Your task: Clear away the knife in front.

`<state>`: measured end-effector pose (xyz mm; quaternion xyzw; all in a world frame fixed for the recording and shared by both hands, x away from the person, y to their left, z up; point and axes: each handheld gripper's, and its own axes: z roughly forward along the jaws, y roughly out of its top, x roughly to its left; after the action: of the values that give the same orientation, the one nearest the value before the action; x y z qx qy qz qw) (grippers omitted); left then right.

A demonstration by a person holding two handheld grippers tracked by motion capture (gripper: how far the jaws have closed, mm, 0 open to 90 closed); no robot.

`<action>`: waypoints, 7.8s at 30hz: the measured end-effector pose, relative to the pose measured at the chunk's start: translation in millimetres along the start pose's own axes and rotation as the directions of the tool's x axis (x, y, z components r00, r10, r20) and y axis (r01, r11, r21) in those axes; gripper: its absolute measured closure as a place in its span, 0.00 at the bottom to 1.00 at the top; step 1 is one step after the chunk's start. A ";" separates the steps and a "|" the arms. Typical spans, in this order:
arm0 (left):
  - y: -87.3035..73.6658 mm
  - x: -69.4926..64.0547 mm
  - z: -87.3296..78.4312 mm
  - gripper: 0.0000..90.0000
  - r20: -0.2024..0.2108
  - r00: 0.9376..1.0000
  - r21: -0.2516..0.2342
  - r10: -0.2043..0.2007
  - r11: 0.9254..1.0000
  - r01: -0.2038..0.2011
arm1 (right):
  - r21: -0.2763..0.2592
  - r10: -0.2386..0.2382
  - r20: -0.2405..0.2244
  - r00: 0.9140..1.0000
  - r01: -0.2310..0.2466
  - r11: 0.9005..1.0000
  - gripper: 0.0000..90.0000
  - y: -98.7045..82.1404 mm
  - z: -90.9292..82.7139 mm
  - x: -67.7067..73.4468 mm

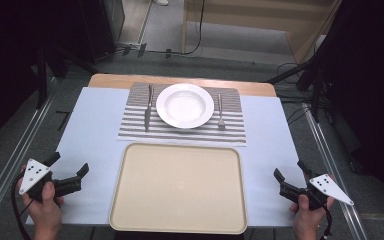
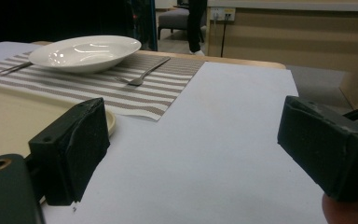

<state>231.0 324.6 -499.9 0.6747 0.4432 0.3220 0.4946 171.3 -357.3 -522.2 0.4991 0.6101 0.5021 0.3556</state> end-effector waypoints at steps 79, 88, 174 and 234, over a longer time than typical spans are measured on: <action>114.2 -49.1 167.2 0.00 0.214 0.977 0.128 -0.020 0.992 -0.007 | 0.004 -0.064 -0.021 0.998 0.064 0.998 0.11 13.3 -5.0 18.9; 122.0 -52.9 192.7 0.00 0.210 0.978 0.162 -0.007 0.986 -0.028 | 0.006 -0.063 -0.031 0.998 0.063 0.998 0.11 13.0 -3.9 19.6; 117.7 -47.7 329.3 0.88 -0.085 0.990 0.707 -0.116 0.693 0.142 | 0.053 -0.050 -0.047 0.998 0.052 0.997 0.14 6.1 6.9 17.0; 119.0 -22.4 302.9 0.88 -0.031 0.992 0.712 -0.119 0.694 0.105 | 0.065 -0.054 -0.041 0.998 0.056 0.996 0.14 5.7 12.3 15.6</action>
<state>519.7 174.2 -478.3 0.7878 0.5691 0.0894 0.2180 180.4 -339.0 -518.7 0.4836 0.6467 0.4816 0.3405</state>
